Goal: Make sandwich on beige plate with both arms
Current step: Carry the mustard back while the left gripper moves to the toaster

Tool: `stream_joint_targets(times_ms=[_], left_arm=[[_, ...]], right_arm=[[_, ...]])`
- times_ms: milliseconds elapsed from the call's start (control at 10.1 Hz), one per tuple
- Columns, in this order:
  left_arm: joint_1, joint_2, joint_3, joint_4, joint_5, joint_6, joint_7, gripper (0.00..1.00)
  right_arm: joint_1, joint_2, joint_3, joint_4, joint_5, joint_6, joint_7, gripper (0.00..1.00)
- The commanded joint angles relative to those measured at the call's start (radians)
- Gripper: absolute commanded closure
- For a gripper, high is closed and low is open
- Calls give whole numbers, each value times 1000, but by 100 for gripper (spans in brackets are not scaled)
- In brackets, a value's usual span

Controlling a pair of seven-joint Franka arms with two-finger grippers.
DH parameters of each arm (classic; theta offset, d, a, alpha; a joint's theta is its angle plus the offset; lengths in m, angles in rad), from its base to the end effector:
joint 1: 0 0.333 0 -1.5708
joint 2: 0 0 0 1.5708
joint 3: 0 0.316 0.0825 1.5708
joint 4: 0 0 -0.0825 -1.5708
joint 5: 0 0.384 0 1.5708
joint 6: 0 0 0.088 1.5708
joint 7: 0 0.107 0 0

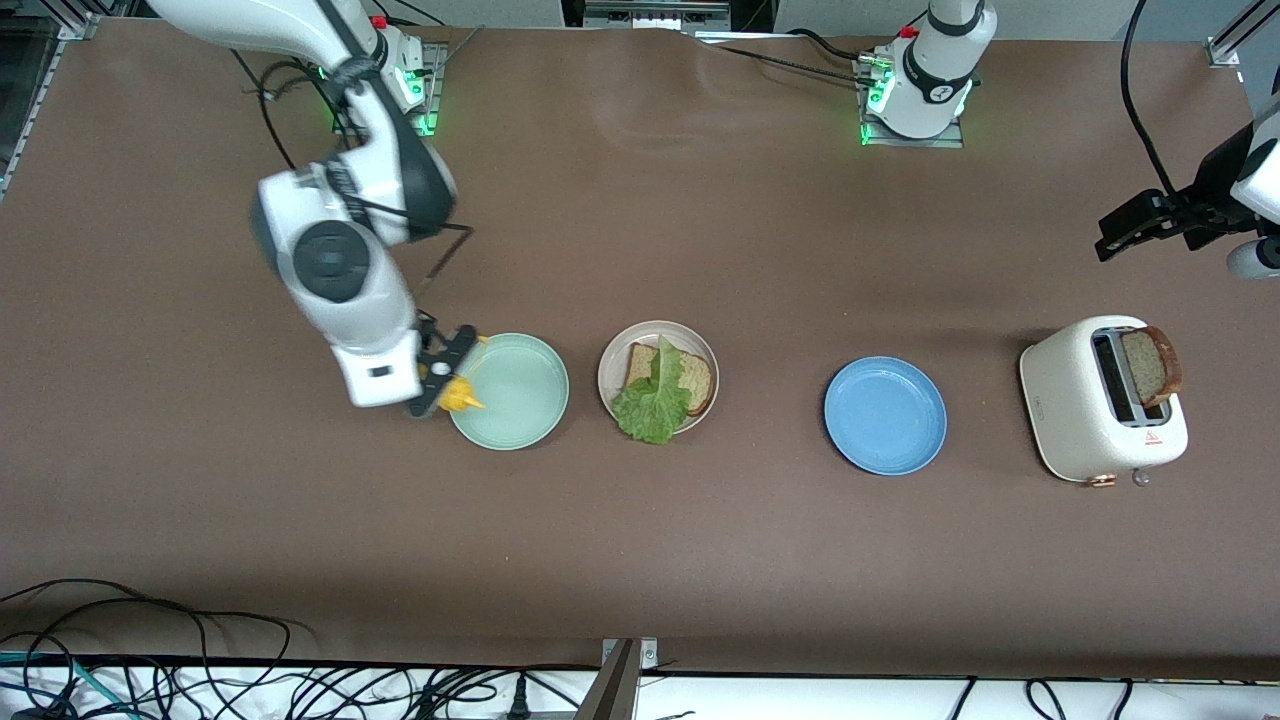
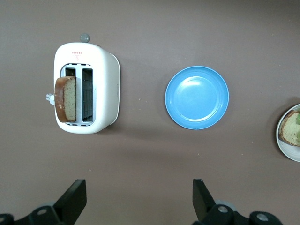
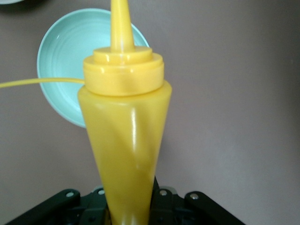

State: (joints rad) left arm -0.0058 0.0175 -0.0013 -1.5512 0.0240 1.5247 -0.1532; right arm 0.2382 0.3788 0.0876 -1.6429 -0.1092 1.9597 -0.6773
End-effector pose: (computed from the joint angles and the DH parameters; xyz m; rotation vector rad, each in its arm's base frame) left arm 0.5551 -0.0013 0.6201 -3.1051 -0.2281 0.0653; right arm 0.6260 0.1976 0.3917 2.6745 1.5355 -0.1094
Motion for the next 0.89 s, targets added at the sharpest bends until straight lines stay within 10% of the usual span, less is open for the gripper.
stream_joint_targets(times_ms=[0, 791], left_arm=[[10, 34, -2, 31, 57, -14, -3, 0], [23, 169, 1, 57, 175, 6, -40, 0]], right_arm=[[-80, -133, -67, -187, 237, 77, -195, 100], [-388, -91, -153, -557, 1152, 163, -1337, 100]])
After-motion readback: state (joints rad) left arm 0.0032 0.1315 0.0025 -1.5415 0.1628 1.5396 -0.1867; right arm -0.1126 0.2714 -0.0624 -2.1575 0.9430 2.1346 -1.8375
